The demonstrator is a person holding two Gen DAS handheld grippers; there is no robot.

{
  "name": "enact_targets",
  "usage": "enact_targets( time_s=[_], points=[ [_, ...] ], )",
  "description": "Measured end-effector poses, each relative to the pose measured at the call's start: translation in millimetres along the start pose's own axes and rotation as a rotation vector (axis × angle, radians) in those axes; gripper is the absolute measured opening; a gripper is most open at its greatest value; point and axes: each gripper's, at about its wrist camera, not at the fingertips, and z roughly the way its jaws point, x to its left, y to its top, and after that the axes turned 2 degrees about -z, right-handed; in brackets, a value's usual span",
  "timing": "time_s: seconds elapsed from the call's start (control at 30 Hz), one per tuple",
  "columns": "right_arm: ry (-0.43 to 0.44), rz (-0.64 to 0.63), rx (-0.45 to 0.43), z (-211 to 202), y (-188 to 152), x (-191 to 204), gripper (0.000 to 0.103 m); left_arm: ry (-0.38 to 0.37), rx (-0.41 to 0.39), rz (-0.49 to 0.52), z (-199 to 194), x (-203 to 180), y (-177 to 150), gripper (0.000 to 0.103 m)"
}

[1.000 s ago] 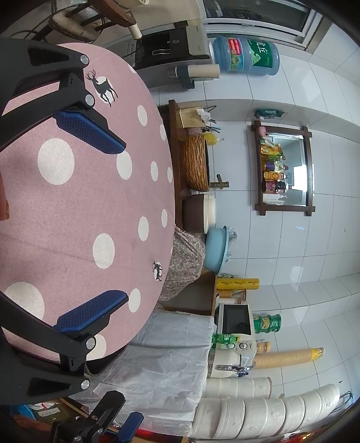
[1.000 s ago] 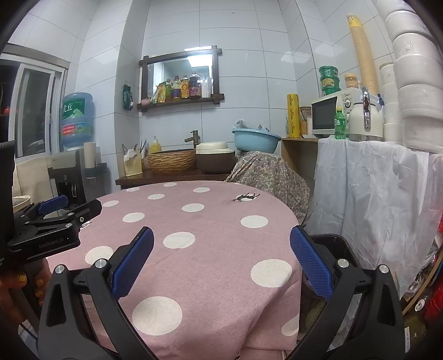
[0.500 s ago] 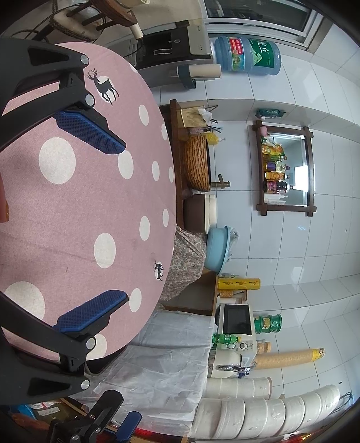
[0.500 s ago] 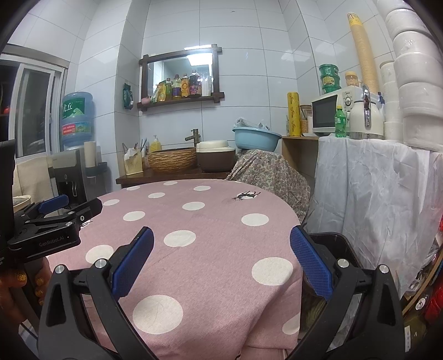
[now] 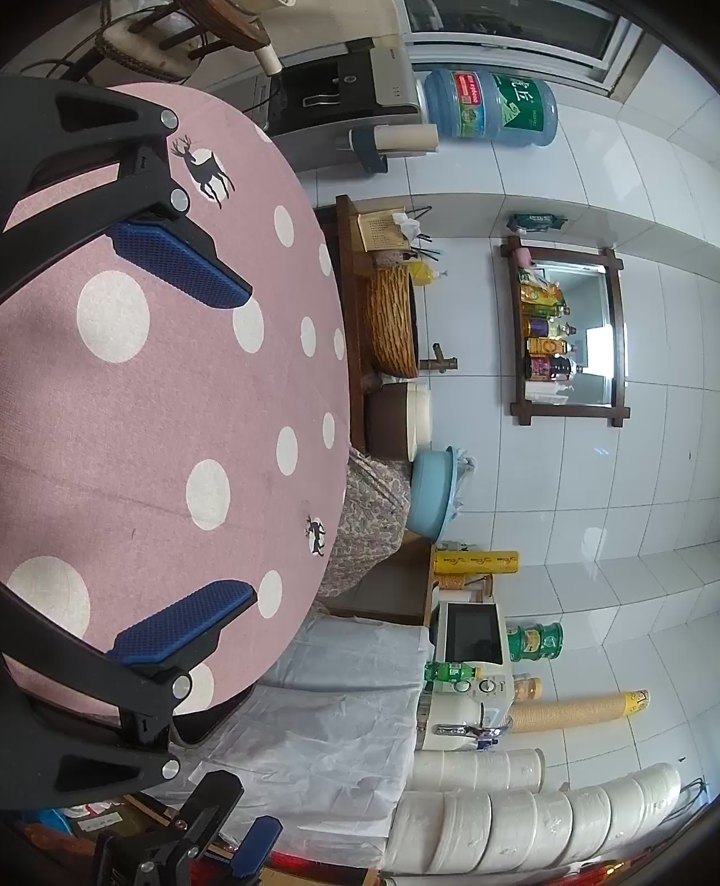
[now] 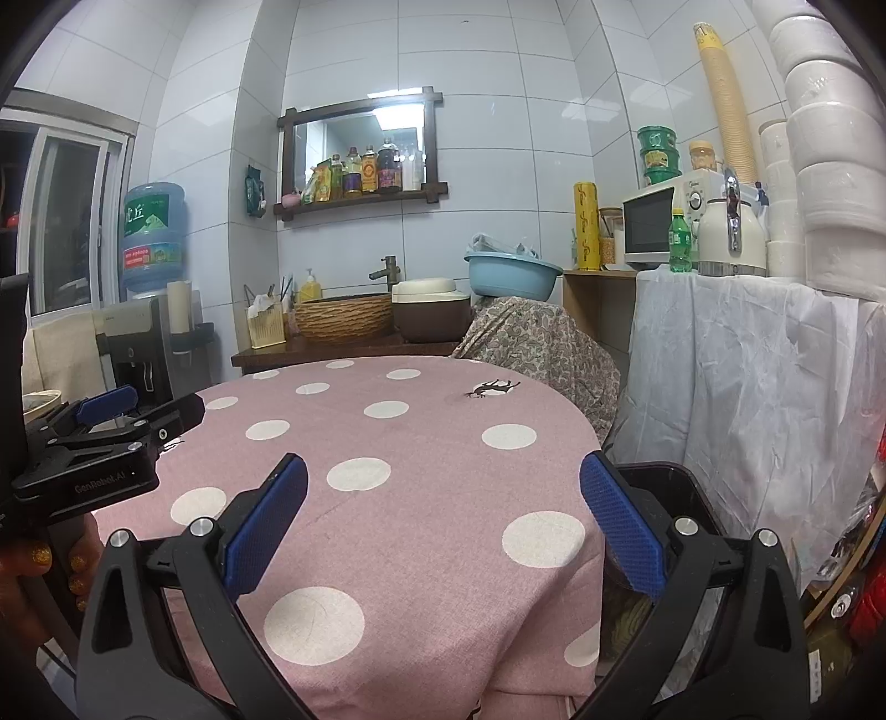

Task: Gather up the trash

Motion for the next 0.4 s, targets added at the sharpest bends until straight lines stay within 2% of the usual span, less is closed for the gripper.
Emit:
enact_targets(
  time_s=[0.4],
  points=[
    [0.010, 0.007, 0.005, 1.0, -4.2, -3.1, 0.097, -0.014, 0.005, 0.009, -1.6, -4.3, 4.0, 0.098]
  ],
)
